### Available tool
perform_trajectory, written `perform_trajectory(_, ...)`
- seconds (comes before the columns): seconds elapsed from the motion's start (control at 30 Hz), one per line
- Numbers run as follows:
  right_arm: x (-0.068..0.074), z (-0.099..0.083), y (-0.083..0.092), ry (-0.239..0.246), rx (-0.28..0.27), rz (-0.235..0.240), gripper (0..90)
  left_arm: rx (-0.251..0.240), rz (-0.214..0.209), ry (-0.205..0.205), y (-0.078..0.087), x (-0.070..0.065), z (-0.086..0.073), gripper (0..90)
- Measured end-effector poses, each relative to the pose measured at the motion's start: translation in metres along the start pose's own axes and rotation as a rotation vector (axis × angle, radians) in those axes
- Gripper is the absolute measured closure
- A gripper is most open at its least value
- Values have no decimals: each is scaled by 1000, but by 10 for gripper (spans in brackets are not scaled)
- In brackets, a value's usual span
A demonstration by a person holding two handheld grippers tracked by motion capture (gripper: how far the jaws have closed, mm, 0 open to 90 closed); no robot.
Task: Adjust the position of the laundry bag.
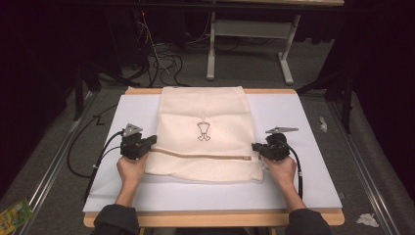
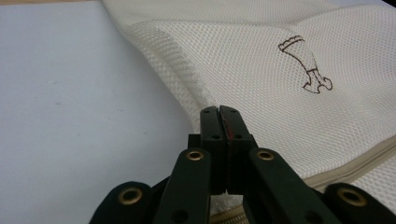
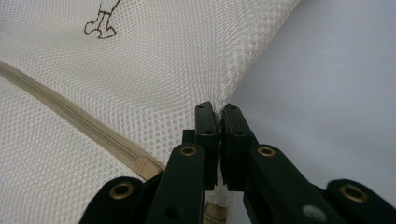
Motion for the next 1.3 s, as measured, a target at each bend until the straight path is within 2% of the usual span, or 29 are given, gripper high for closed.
perform_trajectory(0.4,-15,-8,8,-28,-13,-14,883,10,-16,-24,-9,-15,4,897)
perform_trajectory(0.53,-20,-11,12,-37,-17,-18,883,7,-37,-10,-13,-19,5,897)
perform_trajectory(0.83,-31,-19,18,-62,-26,-30,882,14,-33,-49,-19,-34,8,896)
perform_trajectory(0.9,-33,-20,20,-67,-28,-35,882,8,-44,-43,-20,-37,9,895)
perform_trajectory(1.1,-41,-27,25,-80,-31,-45,880,22,-41,-63,-26,-45,8,893)
perform_trajectory(1.2,-43,-29,25,-88,-24,-42,878,37,-24,-79,-27,-45,4,883)
perform_trajectory(1.3,-42,-30,23,-71,-21,-54,868,47,-12,-94,-29,-44,1,871)
Point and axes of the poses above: each handheld gripper's, and its own axes: y roughly backward along the jaws, z roughly out of its top, x roughly to its left, the point moved 8 cm from there along -y, roughly forward along the jaws, and after that the axes turned 11 degrees about x, right-handed, at the moved point
